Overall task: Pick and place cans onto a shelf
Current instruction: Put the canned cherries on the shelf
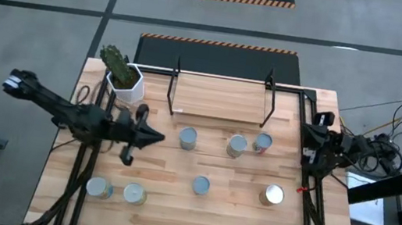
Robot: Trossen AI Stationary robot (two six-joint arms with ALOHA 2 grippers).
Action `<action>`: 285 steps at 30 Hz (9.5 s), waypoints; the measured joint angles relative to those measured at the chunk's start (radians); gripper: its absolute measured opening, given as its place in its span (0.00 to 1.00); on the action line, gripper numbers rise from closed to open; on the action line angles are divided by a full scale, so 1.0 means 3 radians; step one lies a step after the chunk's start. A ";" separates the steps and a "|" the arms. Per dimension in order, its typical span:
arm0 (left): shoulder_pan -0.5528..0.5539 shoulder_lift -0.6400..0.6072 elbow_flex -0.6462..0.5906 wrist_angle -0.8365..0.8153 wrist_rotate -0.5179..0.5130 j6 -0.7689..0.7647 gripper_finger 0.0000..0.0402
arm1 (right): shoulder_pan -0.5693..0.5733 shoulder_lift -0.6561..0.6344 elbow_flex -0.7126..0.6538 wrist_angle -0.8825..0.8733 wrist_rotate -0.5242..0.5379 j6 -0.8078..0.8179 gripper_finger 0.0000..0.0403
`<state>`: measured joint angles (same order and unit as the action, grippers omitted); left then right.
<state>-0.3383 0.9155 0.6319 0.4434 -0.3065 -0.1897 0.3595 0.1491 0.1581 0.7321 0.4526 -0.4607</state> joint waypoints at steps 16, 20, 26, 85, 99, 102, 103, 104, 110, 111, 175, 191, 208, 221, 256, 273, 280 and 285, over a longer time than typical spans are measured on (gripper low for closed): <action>-0.0017 0.0896 0.0790 -0.1397 -0.0003 -0.0871 0.00 | 0.0000 0.0685 0.0679 -0.0818 0.0009 0.0016 0.03; -0.0016 0.1136 0.1007 -0.1631 -0.0002 -0.0891 0.00 | 0.0000 0.0737 0.0857 -0.1243 0.0007 0.0287 0.03; -0.0011 0.1471 0.1398 -0.2089 0.0000 -0.0945 0.00 | 0.0000 0.0754 0.1050 -0.1721 0.0004 0.0536 0.03; 0.0988 0.2518 0.1643 -0.3024 -0.0228 -0.0228 0.86 | 0.0000 0.0751 0.1050 -0.1908 0.0004 0.0422 0.03; 0.1009 0.2511 0.1686 -0.3085 -0.0210 -0.0271 0.86 | 0.0000 0.0751 0.1050 -0.1935 0.0004 0.0425 0.03; 0.1006 0.2507 0.1738 -0.3111 -0.0209 -0.0248 0.87 | 0.0000 0.0751 0.1050 -0.1935 0.0005 0.0425 0.03; 0.1006 0.2507 0.1757 -0.3122 -0.0212 -0.0223 0.87 | 0.0000 0.0751 0.1050 -0.1935 0.0004 0.0425 0.03; 0.1007 0.2507 0.1771 -0.3138 -0.0216 -0.0196 0.87 | 0.0000 0.0751 0.1050 -0.1935 0.0004 0.0425 0.03; 0.1088 0.2506 0.1753 -0.3162 -0.0034 -0.0155 0.89 | 0.0000 0.0751 0.1050 -0.1937 0.0004 0.0420 0.03; 0.1094 0.2506 0.1743 -0.3165 -0.0029 -0.0157 0.89 | 0.0000 0.0750 0.1050 -0.1939 0.0004 0.0414 0.03; 0.1989 0.2713 0.3085 -0.3740 0.0325 0.1239 0.79 | 0.0001 0.0751 0.1068 -0.2006 0.0001 0.0465 0.03; 0.2499 0.2920 0.3039 -0.3588 0.0360 0.1126 0.79 | 0.0000 0.0751 0.1071 -0.2044 0.0003 0.0461 0.03; 0.2525 0.2924 0.2945 -0.3462 0.0360 0.1127 0.86 | 0.0001 0.0750 0.1078 -0.2056 0.0003 0.0463 0.03; 0.2224 0.2718 0.2997 -0.3519 0.0359 0.1066 0.80 | 0.0001 0.0750 0.1078 -0.2062 0.0003 0.0459 0.03; 0.2710 0.2999 0.3215 -0.3674 0.1062 0.0664 0.00 | 0.0000 0.0756 0.1141 -0.2075 0.0002 0.0341 0.03; 0.2745 0.3287 0.3429 -0.4307 0.0781 0.0893 0.00 | 0.0001 0.0756 0.1141 -0.2101 0.0002 0.0371 0.03; 0.2754 0.3279 0.3427 -0.4374 0.0370 0.1107 0.00 | 0.0001 0.0756 0.1141 -0.2101 0.0003 0.0369 0.03; 0.2759 0.3279 0.3452 -0.4425 0.0198 0.1122 0.00 | 0.0000 0.0756 0.1139 -0.2101 0.0003 0.0368 0.03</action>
<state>0.4892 1.8993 1.6675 -0.8841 -0.2471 0.1470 0.3596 0.3759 0.4999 0.1017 0.4534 -0.3504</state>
